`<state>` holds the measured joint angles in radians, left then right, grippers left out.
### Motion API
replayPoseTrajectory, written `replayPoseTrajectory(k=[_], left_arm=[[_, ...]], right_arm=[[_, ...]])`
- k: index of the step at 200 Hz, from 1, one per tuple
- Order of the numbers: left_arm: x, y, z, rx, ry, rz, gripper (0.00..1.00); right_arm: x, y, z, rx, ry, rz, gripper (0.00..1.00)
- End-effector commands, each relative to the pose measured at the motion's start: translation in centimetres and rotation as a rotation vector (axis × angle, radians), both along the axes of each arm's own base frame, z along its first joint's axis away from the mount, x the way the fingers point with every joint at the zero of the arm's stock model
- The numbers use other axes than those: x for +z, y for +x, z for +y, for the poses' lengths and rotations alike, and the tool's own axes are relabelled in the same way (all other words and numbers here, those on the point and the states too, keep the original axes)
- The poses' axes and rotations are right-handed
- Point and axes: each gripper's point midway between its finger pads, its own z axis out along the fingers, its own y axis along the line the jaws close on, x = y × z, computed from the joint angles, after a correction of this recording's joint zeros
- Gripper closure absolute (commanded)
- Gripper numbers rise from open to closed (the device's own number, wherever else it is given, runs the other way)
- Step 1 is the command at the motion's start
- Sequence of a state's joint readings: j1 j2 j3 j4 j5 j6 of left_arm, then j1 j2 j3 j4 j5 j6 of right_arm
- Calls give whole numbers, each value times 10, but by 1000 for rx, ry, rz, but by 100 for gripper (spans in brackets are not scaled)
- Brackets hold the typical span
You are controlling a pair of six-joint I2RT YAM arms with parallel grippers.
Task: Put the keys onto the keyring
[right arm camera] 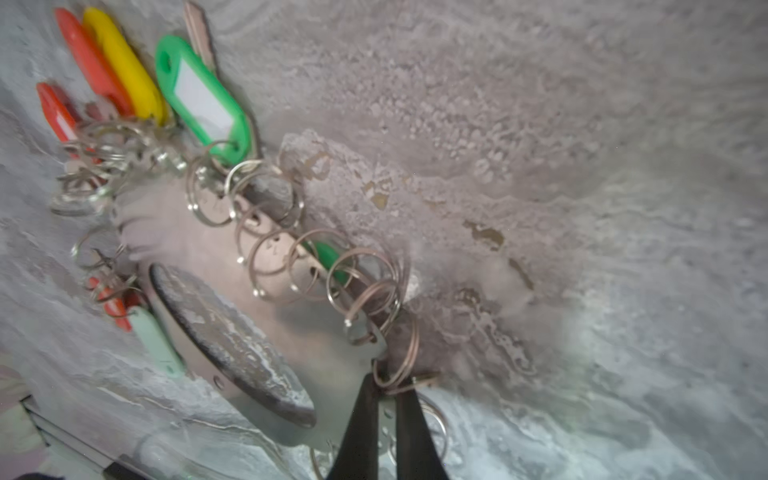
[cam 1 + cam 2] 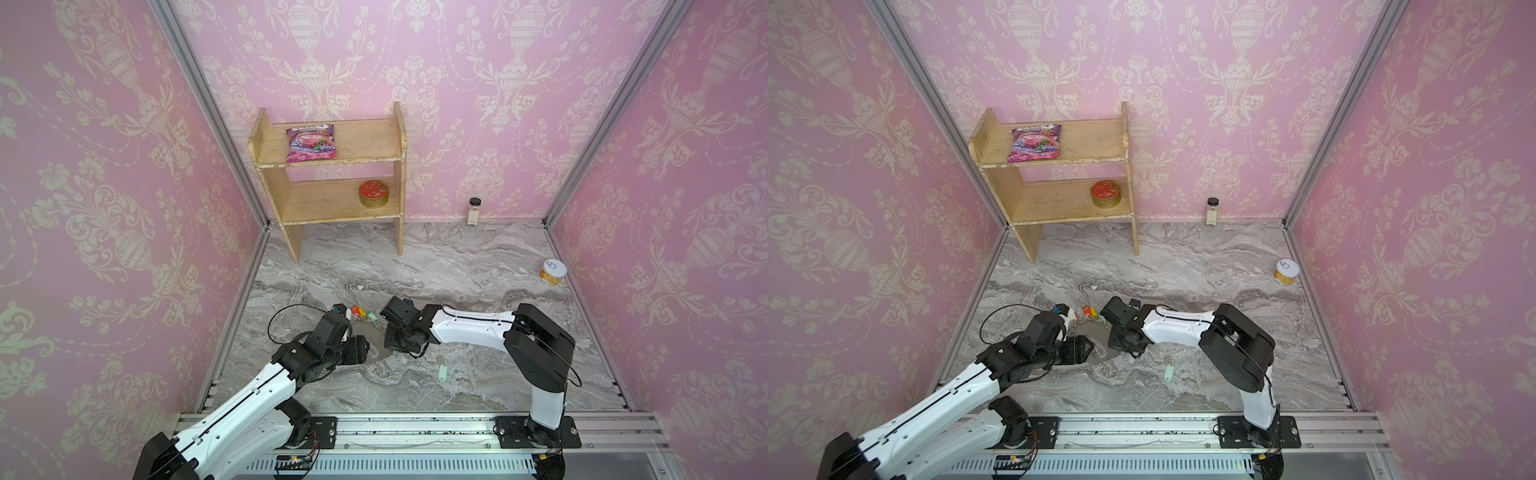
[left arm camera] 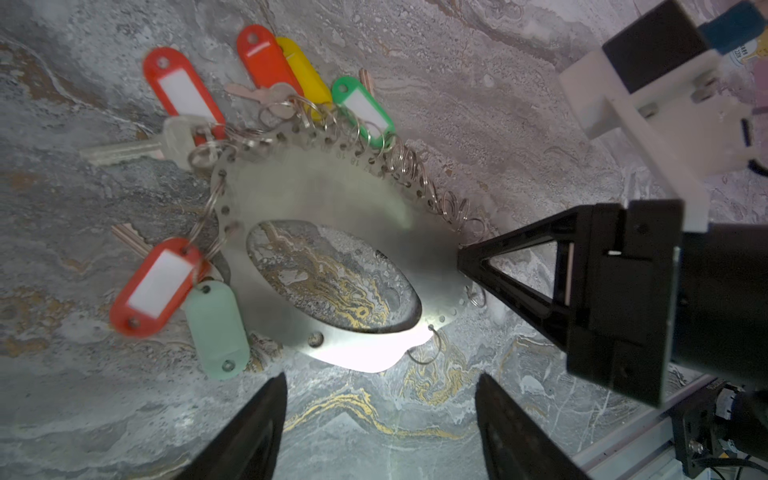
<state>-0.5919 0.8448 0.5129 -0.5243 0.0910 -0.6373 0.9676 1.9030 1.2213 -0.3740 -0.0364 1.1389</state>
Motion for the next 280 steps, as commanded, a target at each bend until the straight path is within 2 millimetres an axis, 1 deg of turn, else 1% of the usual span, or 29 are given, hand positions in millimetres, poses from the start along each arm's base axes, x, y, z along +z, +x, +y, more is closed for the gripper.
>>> replayPoseTrajectory(k=[1,17,23,48,66,82,94,96,99,110,122,138,159,181,192,204,207,208,210,223,239,253,269,280], left_arm=[[-6,-6,7,-14,33,14,26],[-5,-5,7,-13,30,9,26],[-5,-5,7,-13,31,10,26],[-4,-4,5,-15,26,8,26],[-2,-2,4,-16,23,5,26],[-1,-2,4,-19,26,5,26],[0,-2,4,-21,29,5,26],[-1,-2,4,-20,29,5,26],[0,-2,4,-21,29,5,26],[0,-2,4,-21,29,3,26],[0,-1,3,-20,25,2,26],[2,1,1,-18,16,-5,26],[12,6,-2,-24,4,-25,26],[33,13,-7,-42,-2,-63,26],[46,18,-9,-55,1,-87,26],[63,24,-12,-68,-4,-117,26],[64,24,-12,-70,-1,-117,26],[70,26,-14,-72,-7,-131,26],[76,28,-15,-73,-13,-142,26],[99,34,-19,-88,-24,-189,26],[127,41,-26,-117,-51,-251,25],[152,44,-35,-169,-79,-310,25],[170,42,-45,-244,-108,-367,25],[175,38,-52,-307,-123,-389,25]], right_arm=[[-8,-3,-14,-23,-71,-2,96],[2,0,-17,-18,-75,-28,98],[6,1,-18,-13,-75,-40,100],[20,3,-22,9,-85,-81,100],[29,1,-23,59,-90,-107,100],[30,-5,-31,96,-110,-109,100],[33,-9,-31,126,-98,-109,100],[25,-15,-37,137,-115,-91,100],[22,-18,-39,152,-118,-83,100],[20,-24,-35,210,-100,-73,100],[23,-28,-32,272,-92,-95,100],[34,-26,-29,357,-98,-180,100],[62,-17,-31,474,-117,-361,100],[97,-14,-32,649,-118,-571,100],[114,-16,-32,751,-123,-668,100],[137,-21,-33,861,-114,-790,100],[142,-23,-33,886,-112,-819,100],[144,-24,-34,891,-109,-826,100],[147,-25,-34,909,-108,-847,100],[168,-32,-38,1002,-104,-969,100],[182,-42,-44,1101,-73,-1075,100],[194,-46,-50,1130,-21,-1120,100],[209,-52,-57,1159,63,-1144,100],[219,-58,-60,1194,112,-1160,100]])
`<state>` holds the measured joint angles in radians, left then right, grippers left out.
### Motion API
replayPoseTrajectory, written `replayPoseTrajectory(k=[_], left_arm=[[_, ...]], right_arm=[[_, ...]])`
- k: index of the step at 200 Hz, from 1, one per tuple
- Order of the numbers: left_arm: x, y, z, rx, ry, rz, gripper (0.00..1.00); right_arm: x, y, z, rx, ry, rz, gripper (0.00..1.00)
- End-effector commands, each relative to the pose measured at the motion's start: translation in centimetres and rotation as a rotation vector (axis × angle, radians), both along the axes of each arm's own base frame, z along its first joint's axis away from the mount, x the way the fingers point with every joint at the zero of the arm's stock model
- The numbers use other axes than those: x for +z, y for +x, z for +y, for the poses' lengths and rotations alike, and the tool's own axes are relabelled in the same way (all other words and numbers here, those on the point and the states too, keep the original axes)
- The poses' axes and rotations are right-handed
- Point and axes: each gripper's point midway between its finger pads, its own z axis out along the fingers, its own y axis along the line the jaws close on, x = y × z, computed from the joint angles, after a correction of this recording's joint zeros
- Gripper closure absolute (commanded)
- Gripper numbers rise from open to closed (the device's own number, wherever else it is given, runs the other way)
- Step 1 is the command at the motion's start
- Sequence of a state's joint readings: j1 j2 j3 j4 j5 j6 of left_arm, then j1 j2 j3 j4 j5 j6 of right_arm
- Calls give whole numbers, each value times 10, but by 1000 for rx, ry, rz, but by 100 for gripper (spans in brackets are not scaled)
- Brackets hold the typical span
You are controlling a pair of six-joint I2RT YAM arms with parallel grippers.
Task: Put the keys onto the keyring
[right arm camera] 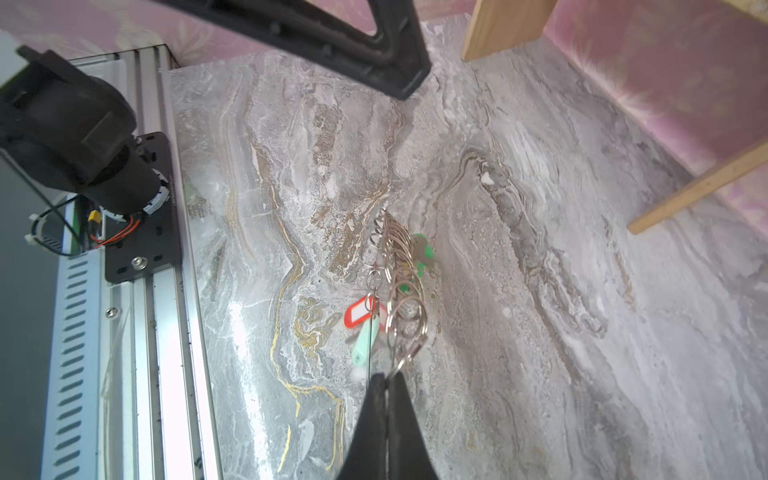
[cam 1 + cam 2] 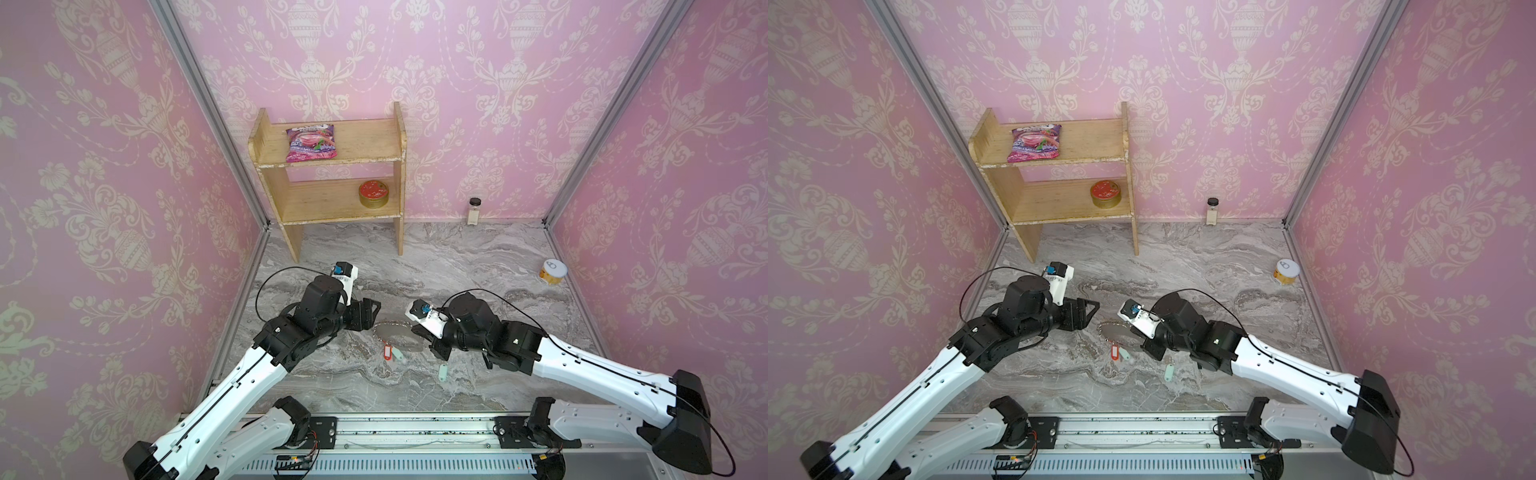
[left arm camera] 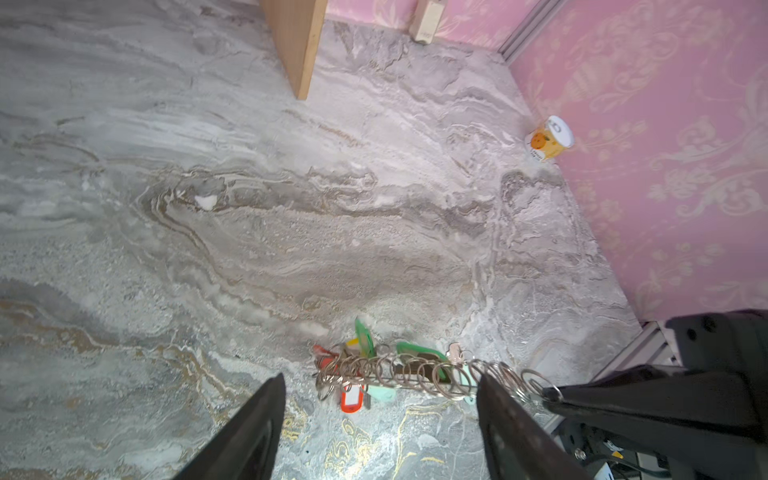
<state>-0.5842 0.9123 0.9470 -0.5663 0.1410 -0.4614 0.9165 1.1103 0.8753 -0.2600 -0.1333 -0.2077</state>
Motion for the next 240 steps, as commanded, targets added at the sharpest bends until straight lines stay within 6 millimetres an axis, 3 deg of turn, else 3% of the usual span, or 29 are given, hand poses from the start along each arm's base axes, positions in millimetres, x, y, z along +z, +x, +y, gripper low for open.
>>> replayPoseTrajectory(k=[1,78,84,92,121,165,240], left_arm=[[15,-9,-14,-158,9,-69,26],[70,-43,-57,-541,-108,-268,35],[73,-46,-59,-568,-109,-286,37],[78,-50,-61,-604,-113,-309,40],[94,-67,-69,-719,-153,-391,53],[86,-81,-73,-833,-148,-384,65],[80,-90,-86,-971,-68,-430,63]], right_arm=[[34,-17,4,210,85,-96,100],[80,-55,-3,558,98,-68,100],[78,-57,-3,574,89,-55,100],[90,-57,-3,593,98,-74,100],[91,-59,-2,634,86,-64,100],[95,-57,-6,653,92,-76,100],[100,-52,-6,713,92,-66,100]])
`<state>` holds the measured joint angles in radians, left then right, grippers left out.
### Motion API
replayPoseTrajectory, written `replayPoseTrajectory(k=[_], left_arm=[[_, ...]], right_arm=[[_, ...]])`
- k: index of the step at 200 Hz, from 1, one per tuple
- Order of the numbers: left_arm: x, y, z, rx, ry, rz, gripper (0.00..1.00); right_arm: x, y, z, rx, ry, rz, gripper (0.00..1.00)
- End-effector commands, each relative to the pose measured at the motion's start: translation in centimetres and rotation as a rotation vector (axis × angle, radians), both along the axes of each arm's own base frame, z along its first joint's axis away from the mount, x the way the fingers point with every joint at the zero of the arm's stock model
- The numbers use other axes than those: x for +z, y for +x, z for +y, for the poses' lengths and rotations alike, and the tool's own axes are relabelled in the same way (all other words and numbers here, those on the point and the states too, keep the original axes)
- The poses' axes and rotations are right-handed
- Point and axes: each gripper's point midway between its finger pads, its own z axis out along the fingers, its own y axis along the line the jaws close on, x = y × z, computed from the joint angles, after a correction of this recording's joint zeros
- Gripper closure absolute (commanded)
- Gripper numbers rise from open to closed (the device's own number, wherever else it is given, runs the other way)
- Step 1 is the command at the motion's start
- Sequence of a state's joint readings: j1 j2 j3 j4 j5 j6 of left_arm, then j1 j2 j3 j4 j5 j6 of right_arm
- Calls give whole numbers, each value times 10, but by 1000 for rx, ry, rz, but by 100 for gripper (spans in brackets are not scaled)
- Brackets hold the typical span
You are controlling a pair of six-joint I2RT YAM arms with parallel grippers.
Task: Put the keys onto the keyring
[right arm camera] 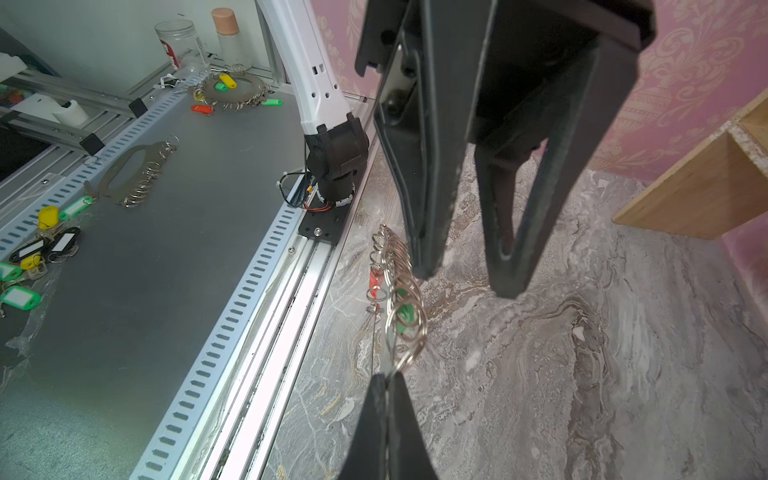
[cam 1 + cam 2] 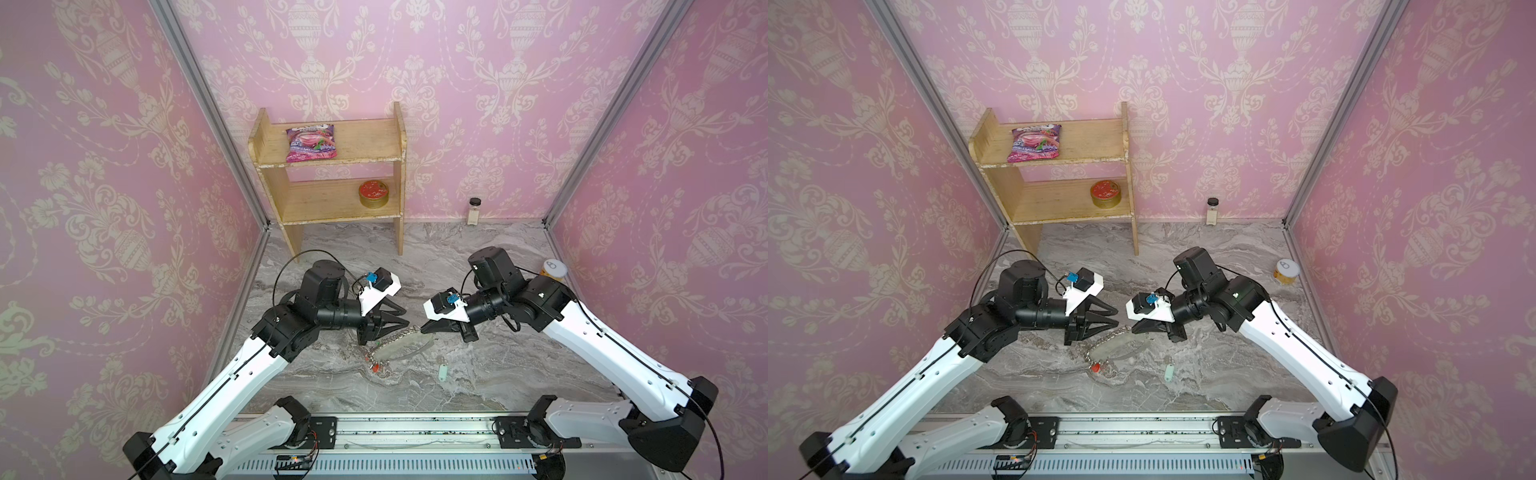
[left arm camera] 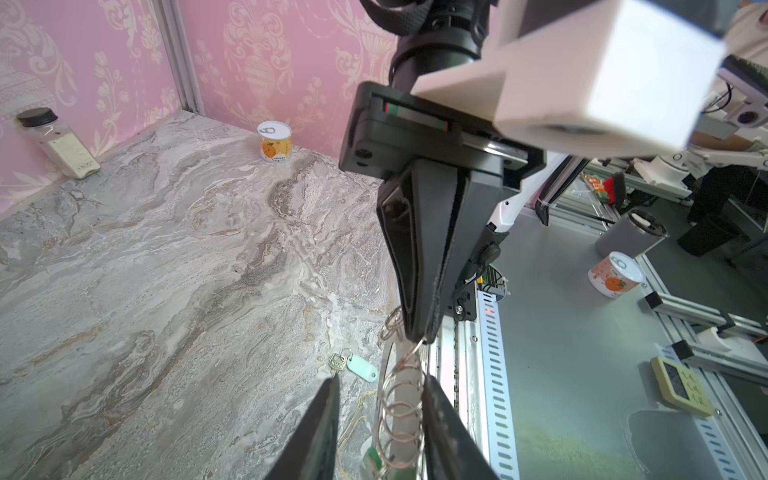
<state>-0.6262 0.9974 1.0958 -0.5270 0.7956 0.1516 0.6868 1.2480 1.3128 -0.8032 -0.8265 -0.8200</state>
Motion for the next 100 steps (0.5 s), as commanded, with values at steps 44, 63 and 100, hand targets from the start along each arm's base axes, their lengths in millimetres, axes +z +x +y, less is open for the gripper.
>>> replayPoseTrajectory(k=[44,63,100], left_arm=[[4,-20,-8,-145,42,-60,65],[3,-24,-10,-165,47,-62,66],[7,-28,-14,-187,42,-84,68]], right_arm=[[24,-9,1,97,63,-20,100],[27,-10,1,105,72,-19,100],[29,-11,3,121,82,-5,100]])
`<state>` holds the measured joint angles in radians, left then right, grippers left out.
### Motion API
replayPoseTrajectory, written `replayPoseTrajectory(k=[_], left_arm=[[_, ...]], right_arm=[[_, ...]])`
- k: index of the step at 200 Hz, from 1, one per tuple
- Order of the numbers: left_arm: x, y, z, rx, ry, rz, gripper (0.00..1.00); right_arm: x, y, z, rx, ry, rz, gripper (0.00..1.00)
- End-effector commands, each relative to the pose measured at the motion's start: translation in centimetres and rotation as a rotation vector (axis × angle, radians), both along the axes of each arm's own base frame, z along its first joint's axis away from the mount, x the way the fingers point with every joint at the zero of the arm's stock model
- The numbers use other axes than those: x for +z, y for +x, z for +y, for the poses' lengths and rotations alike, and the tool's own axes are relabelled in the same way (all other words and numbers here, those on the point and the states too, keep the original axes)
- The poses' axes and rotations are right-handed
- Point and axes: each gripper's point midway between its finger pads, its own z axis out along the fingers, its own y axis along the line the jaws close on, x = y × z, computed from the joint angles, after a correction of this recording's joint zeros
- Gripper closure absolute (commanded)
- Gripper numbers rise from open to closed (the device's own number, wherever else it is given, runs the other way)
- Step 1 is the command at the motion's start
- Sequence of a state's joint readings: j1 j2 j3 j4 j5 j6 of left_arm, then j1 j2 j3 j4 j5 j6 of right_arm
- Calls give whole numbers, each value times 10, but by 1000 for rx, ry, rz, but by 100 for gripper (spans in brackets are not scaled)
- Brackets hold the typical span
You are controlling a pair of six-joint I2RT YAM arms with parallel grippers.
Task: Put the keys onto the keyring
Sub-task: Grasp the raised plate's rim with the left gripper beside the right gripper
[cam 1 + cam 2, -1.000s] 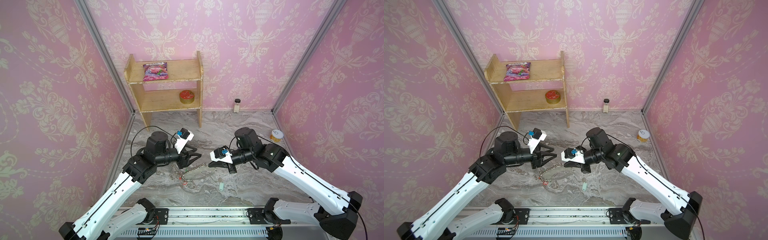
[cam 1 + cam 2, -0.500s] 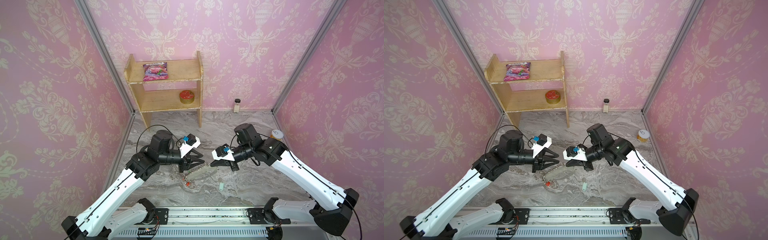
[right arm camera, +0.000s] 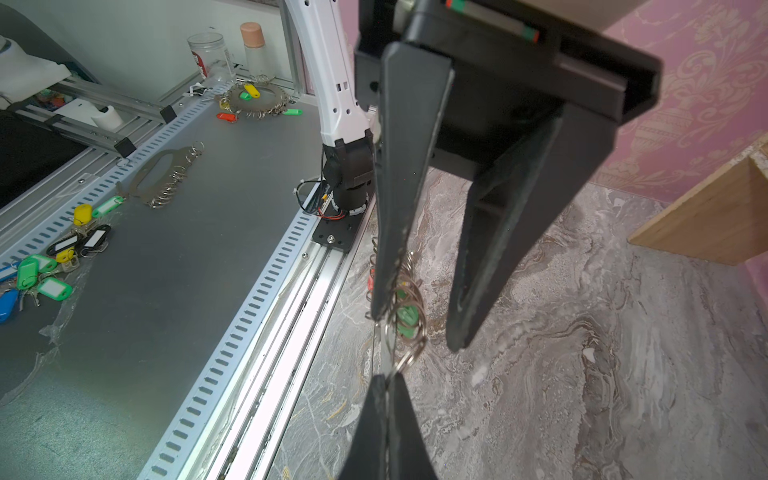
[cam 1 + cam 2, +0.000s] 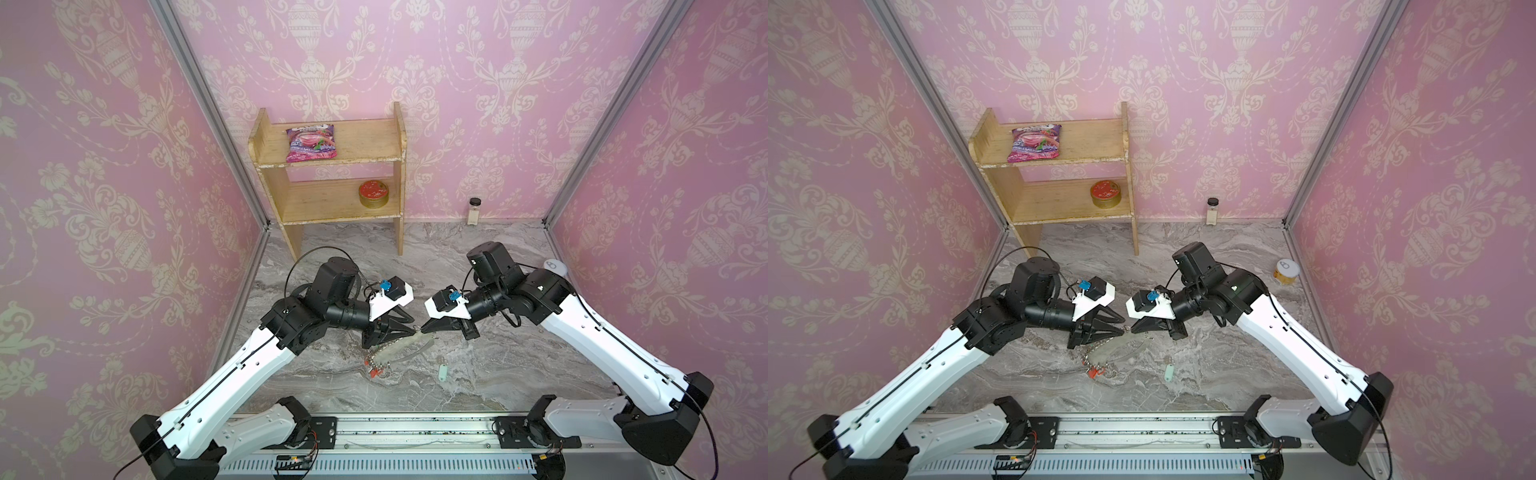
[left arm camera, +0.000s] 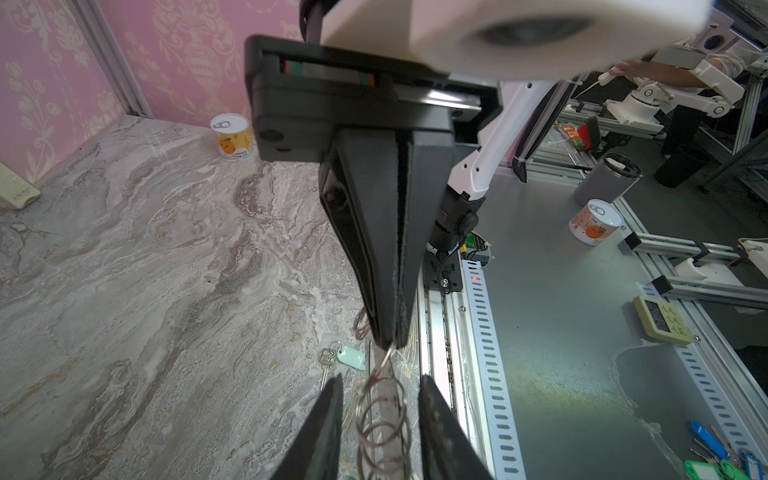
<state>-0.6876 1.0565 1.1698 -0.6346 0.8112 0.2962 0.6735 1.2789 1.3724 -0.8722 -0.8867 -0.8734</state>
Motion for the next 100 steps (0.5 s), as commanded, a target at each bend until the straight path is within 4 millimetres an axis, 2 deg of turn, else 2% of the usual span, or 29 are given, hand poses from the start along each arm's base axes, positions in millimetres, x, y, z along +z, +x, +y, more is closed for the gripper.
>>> replayPoseTrajectory(k=[1,100], left_arm=[[10,-11,-2,-60,-16,-25,68],[5,-5,-9,-67,-6,-33,77]], right_arm=[[19,-7,3,68,67,-17,100],[20,-9,3,83,75,-13,100]])
